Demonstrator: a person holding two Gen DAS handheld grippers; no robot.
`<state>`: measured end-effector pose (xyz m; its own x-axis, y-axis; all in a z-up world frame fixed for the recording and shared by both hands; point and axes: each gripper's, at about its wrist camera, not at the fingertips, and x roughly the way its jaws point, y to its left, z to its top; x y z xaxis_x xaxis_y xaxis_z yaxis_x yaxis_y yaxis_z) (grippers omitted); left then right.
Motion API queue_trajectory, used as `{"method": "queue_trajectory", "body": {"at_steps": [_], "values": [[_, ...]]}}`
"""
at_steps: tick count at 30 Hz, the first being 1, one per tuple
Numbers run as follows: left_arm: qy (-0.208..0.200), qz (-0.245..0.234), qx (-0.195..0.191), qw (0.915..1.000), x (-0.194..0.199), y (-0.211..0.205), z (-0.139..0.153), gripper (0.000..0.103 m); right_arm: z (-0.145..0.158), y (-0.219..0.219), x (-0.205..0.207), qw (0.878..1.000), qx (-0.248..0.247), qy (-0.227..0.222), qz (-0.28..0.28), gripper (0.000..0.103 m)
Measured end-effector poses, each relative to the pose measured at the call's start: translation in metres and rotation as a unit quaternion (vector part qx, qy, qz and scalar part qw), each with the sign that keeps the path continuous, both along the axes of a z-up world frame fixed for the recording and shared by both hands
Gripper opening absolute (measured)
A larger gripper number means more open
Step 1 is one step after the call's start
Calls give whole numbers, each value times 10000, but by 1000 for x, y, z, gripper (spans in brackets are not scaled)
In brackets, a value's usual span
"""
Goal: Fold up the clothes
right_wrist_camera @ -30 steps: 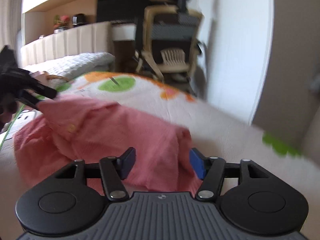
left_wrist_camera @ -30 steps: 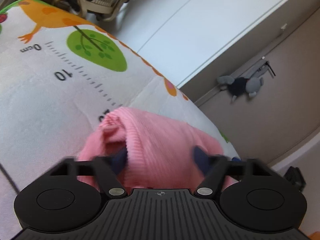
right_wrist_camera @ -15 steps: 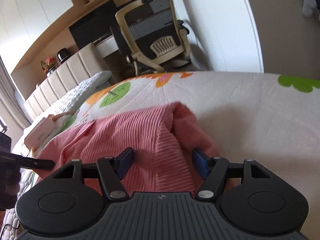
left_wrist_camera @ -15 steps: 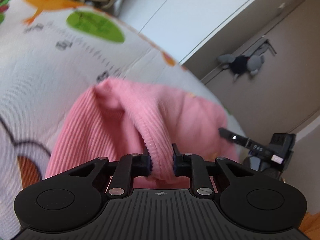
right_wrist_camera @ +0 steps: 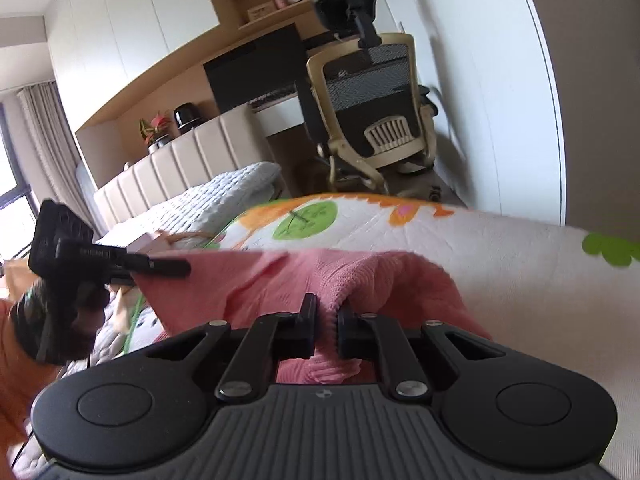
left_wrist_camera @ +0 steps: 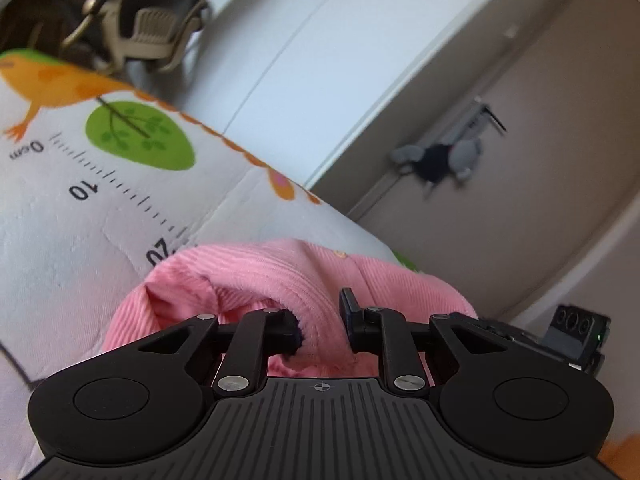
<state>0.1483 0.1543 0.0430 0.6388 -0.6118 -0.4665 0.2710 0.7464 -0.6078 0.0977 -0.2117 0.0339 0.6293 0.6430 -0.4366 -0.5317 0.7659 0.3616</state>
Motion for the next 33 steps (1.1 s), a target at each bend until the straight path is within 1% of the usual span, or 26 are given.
{"method": "queue_trajectory", "body": {"at_steps": [1,4,6,8,10,11,13,14,16,18,21,23,24,26,27,28,29,31,33], "values": [[39,-63,35,10000,-7,-2,-2,20,-5,-3,-4,10000,0,87,-43,9],[419,-151,172,9989,-23,-6,-24,20,-28,-11,-11,9987,-47,447,-253,9],[654,-169,281,9973,-31,-8,-38,20,-45,-14,-12,9968,-161,679,-379,9],[784,-169,384,9960,-34,-8,-44,21,-53,-14,-12,9962,-247,733,-409,10],[914,-169,486,9945,-38,-7,-50,22,-51,-16,-12,9963,-305,681,-421,12],[890,-176,539,9944,-39,-6,-48,25,-48,-17,-12,9965,-331,630,-431,14],[649,-201,640,9956,-41,-4,-32,31,-40,-23,-14,9970,-419,412,-503,19],[478,-210,678,9963,-42,-2,-22,36,-34,-25,-13,9970,-442,301,-564,21],[130,-176,733,9971,-41,0,-1,43,-24,-30,-13,9964,-477,83,-690,23],[-189,-151,743,9969,-36,-2,18,43,-12,-30,-8,9952,-564,-156,-788,23],[-674,-133,843,9941,-23,-12,42,50,4,-14,2,9922,-753,-597,-799,24],[-904,-129,837,9923,-12,-19,52,51,10,5,9,9908,-834,-851,-646,35],[-950,-137,729,9927,-9,-21,56,51,11,16,12,9904,-882,-930,-523,37],[-1026,-258,555,9928,-8,-24,63,56,8,38,18,9895,-1044,-978,-203,42],[-1073,-325,560,9921,-11,-25,64,59,6,49,21,9886,-1127,-996,-40,44],[-1098,-377,577,9916,-14,-25,64,65,-1,56,25,9886,-1219,-884,54,47],[-1087,-419,553,9916,-15,-26,63,70,-9,62,29,9885,-1313,-744,134,48],[-991,-452,424,9931,-10,-29,53,73,-25,76,38,9872,-1498,-464,294,48],[-850,-475,292,9948,-2,-32,38,73,-31,74,33,9859,-1588,-404,328,48]]}}
